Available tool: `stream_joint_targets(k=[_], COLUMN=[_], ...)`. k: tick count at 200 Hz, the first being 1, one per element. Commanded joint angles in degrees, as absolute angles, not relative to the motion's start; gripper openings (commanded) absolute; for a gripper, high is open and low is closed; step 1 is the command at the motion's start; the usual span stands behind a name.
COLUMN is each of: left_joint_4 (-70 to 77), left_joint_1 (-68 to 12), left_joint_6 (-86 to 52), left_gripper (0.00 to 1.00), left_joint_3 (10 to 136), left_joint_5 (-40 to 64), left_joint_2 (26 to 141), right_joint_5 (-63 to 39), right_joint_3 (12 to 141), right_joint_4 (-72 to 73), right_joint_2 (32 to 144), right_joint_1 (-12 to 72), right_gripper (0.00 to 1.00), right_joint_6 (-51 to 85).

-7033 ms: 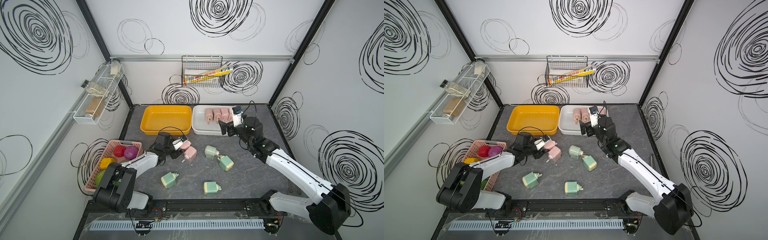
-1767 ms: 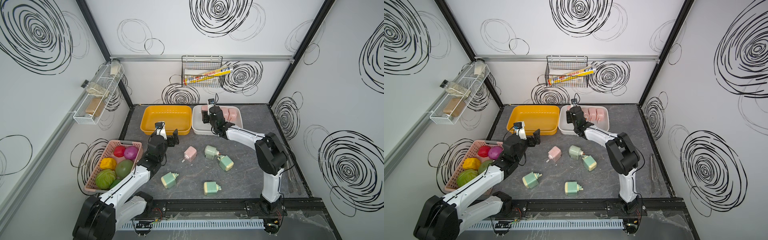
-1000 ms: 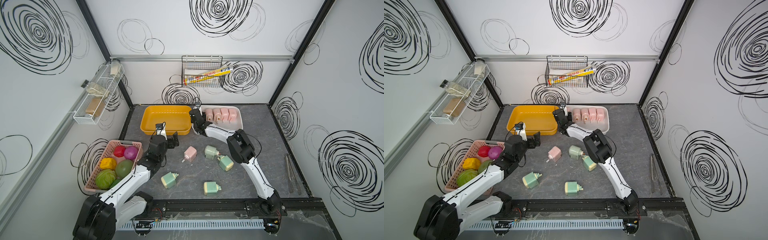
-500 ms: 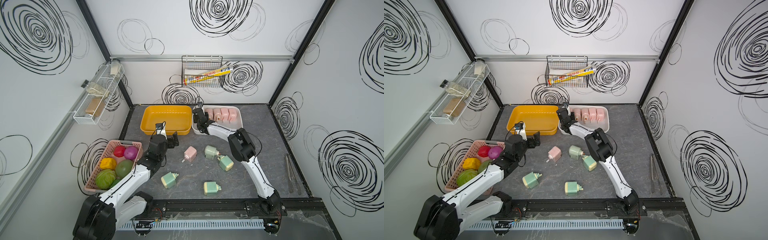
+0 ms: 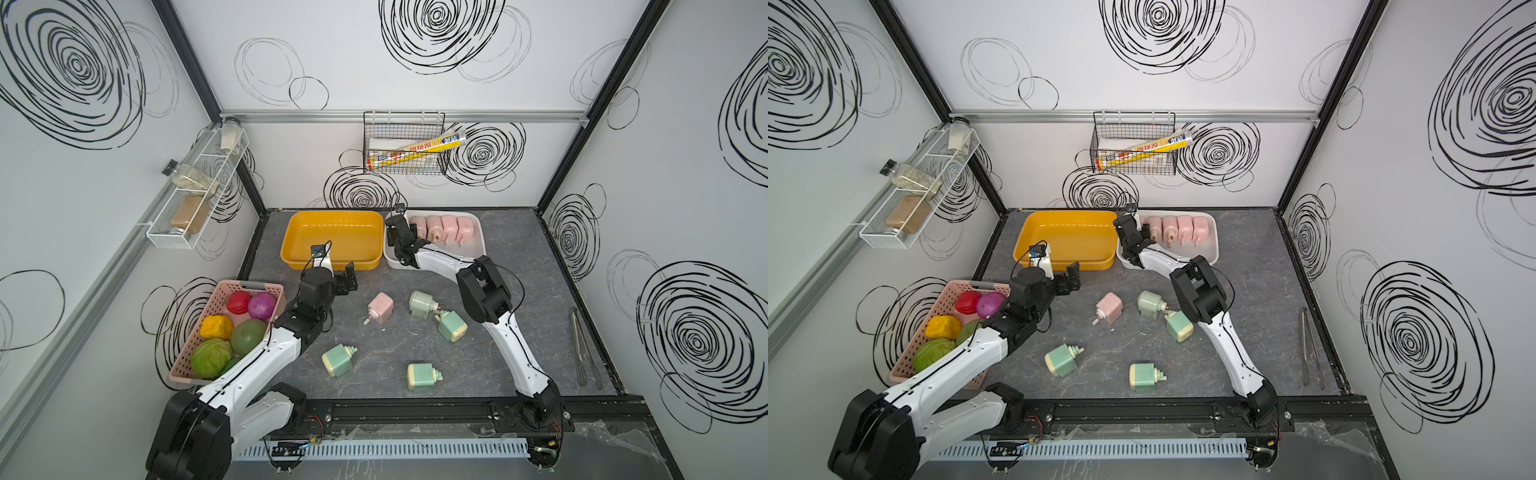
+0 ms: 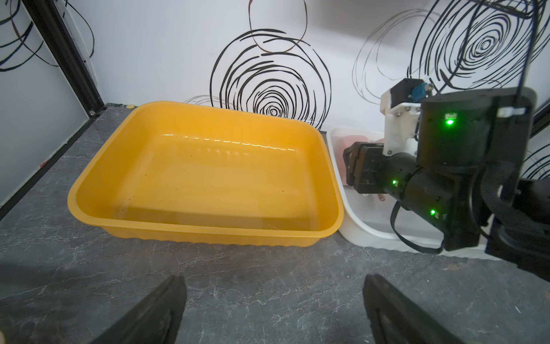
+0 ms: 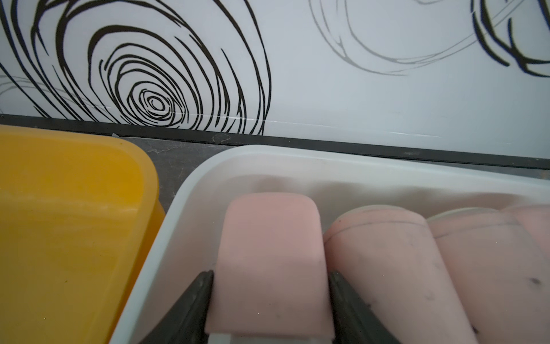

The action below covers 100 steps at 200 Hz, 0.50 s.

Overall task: Place the pencil sharpeners by color into the storage box
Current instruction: Place the pencil sharpener in the storage box.

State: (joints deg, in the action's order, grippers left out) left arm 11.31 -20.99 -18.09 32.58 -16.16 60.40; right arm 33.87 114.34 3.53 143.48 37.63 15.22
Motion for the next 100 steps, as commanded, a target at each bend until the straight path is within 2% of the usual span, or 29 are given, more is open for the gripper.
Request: stream_joint_targets(k=[1,65,100], left_joint_4=[11.96,11.71,10.06], left_joint_1=[-21.37,-21.69,-22.05], left_joint_6=[-18.46,-18.36,-19.56], left_gripper=[0.99,0.99,0.99], left_joint_3=[34.37,34.63,35.57], left_joint_5=[-17.14,-17.31,-17.99], left_joint_2=[60.78,61.41,62.37], right_joint_5=[35.42,34.40,31.77], right_joint_3=[115.74,115.36,110.62], right_joint_4=[1.72,0.81,3.02], right_joint_2=[141.84,139.13,133.99], right_joint_1=[37.00,37.44,38.05], right_gripper=[0.65,0.69,0.72], right_joint_6=[15.20,15.47,16.12])
